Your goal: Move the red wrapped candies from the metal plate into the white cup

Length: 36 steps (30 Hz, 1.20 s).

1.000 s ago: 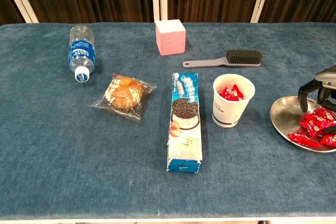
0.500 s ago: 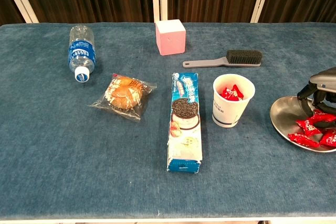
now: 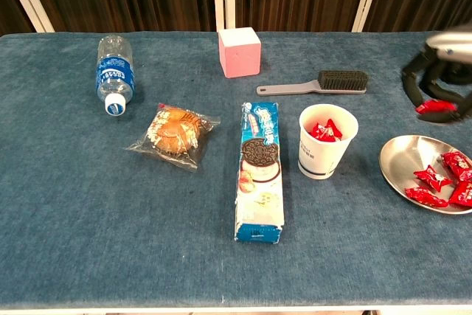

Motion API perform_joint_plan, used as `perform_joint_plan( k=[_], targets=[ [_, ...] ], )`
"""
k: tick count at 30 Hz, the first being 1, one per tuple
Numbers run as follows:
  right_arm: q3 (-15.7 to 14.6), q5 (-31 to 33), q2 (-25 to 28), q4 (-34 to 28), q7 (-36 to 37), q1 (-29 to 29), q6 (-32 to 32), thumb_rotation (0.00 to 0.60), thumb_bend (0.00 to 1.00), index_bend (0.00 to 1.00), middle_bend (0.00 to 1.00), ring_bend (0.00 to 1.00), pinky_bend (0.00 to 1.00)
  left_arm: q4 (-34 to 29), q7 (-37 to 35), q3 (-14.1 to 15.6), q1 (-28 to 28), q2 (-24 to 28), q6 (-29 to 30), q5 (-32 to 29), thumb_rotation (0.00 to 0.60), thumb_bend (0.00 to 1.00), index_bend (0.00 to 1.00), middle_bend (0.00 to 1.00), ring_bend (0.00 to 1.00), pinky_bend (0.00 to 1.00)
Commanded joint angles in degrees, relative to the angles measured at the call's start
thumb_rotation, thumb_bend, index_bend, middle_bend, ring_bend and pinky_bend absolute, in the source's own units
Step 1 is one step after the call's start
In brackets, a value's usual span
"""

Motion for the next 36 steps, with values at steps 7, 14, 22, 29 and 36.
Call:
perform_joint_plan(
  k=[7,14,22,29,36],
  targets=[
    [2.7,-1.3,-2.1,-4.3,-0.9,6.2,-5.0,0.6,0.5,0.65,0.86,1.0,1.0,-0.1,-0.1,0.0,0.3,0.3,0.4,-0.2,0.6,0.02,0.07,0.01,0.0,0.0],
    [3.1,1.2,-6.1,-2.3,-2.5,8.3,-7.0,0.6,0.5,0.6,0.86,1.0,1.0,0.3,-0.3,0.1,0.5,0.1,0.4,-0.4,0.6,0.02,0.07,0.01,0.0,0.0],
    [2.7,2.4,-6.6,-1.9,-3.1,8.8,-7.0,0.6,0.5,0.5,0.86,1.0,1.0,0.6,-0.5,0.1,0.4,-0.1,0.1,-0.5,0.6,0.02,0.07,0.01,0.0,0.0],
    [2.8,0.5,-6.1,-2.9,-0.8,8.3,-4.6,0.6,0.5,0.47,0.86,1.0,1.0,0.5,-0.3,-0.1,0.2,0.0,-0.1,-0.5,0.6,0.02,0.06,0.01,0.0,0.0],
    [2.6,-3.6,-2.1,-4.1,2.2,2.8,6.2,0.6,0.5,0.45,0.86,0.94,1.0,0.2,-0.4,-0.3,-0.2,0.0,-0.3,-0.3,0.6,0.02,0.06,0.01,0.0,0.0]
  ],
)
